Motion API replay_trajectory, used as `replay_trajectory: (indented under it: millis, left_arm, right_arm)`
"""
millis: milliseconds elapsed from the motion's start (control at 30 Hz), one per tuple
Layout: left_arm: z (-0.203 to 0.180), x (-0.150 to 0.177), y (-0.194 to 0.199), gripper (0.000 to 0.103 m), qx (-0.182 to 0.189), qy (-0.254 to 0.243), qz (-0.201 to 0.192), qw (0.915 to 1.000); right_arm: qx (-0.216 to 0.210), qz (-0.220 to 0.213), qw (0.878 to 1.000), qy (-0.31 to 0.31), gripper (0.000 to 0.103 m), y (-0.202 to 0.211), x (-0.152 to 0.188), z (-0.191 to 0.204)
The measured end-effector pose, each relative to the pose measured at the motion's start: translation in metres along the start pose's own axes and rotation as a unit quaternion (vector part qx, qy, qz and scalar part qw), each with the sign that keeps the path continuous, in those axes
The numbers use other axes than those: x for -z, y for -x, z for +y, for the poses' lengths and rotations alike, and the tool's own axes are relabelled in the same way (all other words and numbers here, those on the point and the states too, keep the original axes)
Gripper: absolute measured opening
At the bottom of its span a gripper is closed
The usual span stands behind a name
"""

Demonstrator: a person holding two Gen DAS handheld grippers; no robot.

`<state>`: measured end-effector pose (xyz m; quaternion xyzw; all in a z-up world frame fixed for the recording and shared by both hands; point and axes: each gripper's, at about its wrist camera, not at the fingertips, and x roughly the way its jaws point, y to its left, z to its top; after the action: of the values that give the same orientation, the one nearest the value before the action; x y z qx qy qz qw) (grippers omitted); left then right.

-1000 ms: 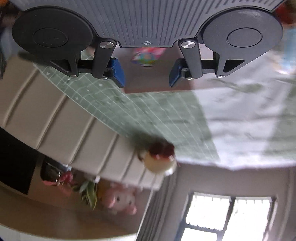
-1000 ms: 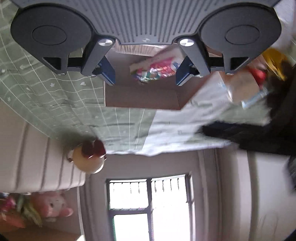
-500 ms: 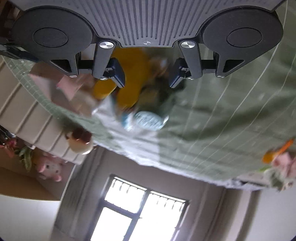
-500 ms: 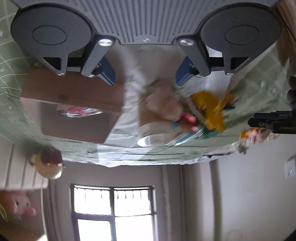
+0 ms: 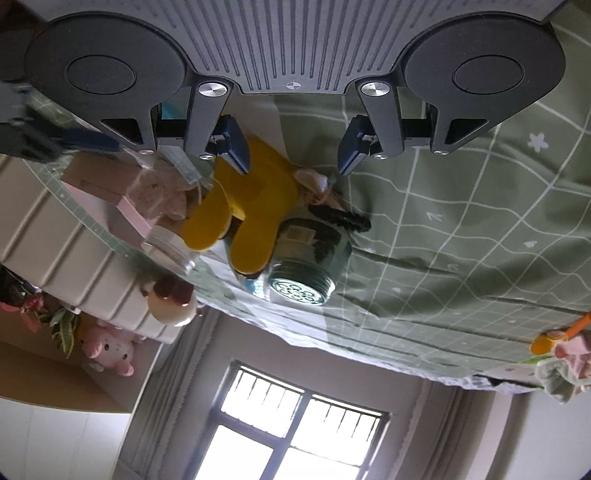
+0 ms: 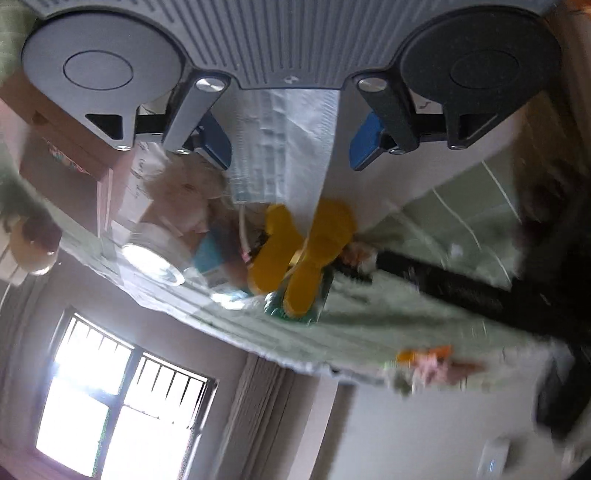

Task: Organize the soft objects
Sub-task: 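Grasp the blue face mask with the right gripper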

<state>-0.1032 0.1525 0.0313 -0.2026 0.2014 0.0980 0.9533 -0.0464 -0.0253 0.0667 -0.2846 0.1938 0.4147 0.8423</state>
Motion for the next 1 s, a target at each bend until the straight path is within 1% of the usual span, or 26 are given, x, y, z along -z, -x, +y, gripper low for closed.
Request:
replay_trajectory:
  millis: [33,67,100,167,233,267,333,367,433,467,533,633,733,833,933,967,1000]
  left_arm:
    - [0.000,0.001,0.003,0.057,0.003,0.000,0.000,1.0000]
    - [0.001,0.001,0.006,0.057,0.006,0.000,-0.002,1.0000]
    - [0.003,0.002,0.009,0.057,0.008,0.003,-0.004,1.0000]
    - [0.007,0.002,0.014,0.057,0.009,0.011,-0.009,0.9999]
    - [0.010,0.002,0.017,0.057,0.007,0.022,-0.014,0.9996]
    - [0.011,0.002,0.018,0.057,0.006,0.025,-0.015,0.9995]
    - [0.011,0.001,0.021,0.057,0.008,0.028,-0.016,0.9994]
    - [0.011,0.002,0.023,0.057,0.009,0.028,-0.017,0.9994]
    - [0.009,0.001,0.025,0.057,0.011,0.028,-0.019,0.9994]
    - [0.008,0.001,0.026,0.057,0.012,0.028,-0.019,0.9994]
    - [0.006,0.001,0.025,0.057,0.012,0.030,-0.019,0.9993]
    - [0.001,0.002,0.021,0.057,0.019,0.028,-0.015,0.9993]
    - [-0.009,0.004,0.014,0.057,0.031,0.016,-0.002,0.9994]
    - [-0.018,0.007,0.008,0.057,0.034,0.006,0.014,0.9993]
    - [-0.021,0.009,0.007,0.057,0.033,0.000,0.018,0.9993]
    - [-0.021,0.009,0.007,0.057,0.032,0.000,0.018,0.9993]
    - [-0.020,0.009,0.007,0.057,0.030,0.001,0.019,0.9994]
  right_arm:
    - [0.003,0.015,1.000,0.005,0.052,-0.006,0.000,0.003]
    - [0.003,0.035,0.999,0.007,0.039,-0.014,0.000,0.005]
    - [0.000,0.051,0.999,0.003,0.033,-0.020,0.000,0.004]
    - [-0.008,0.060,0.998,-0.011,0.002,-0.019,-0.003,-0.003]
    - [-0.018,0.056,0.998,-0.034,0.002,-0.013,-0.017,-0.016]
    - [-0.022,0.042,0.998,-0.049,0.001,-0.007,-0.027,-0.025]
    - [-0.016,-0.001,0.996,-0.090,0.001,0.014,-0.053,-0.052]
    - [-0.020,-0.020,0.993,-0.111,0.001,0.023,-0.063,-0.065]
    - [-0.037,-0.059,0.985,-0.160,0.001,0.049,-0.082,-0.097]
    - [-0.042,-0.070,0.981,-0.174,0.001,0.059,-0.088,-0.109]
    - [-0.054,-0.077,0.978,-0.187,0.001,0.073,-0.088,-0.123]
    - [-0.056,-0.060,0.978,-0.191,0.001,0.077,-0.070,-0.126]
    - [-0.059,-0.038,0.980,-0.185,0.001,0.069,-0.038,-0.117]
    - [-0.064,0.005,0.975,-0.213,0.001,0.044,-0.015,-0.115]
    - [-0.041,0.047,0.972,-0.227,0.001,0.020,-0.003,-0.114]
    - [-0.041,0.057,0.970,-0.232,0.001,0.014,0.001,-0.114]
    - [-0.051,0.068,0.967,-0.242,0.001,0.009,0.006,-0.115]
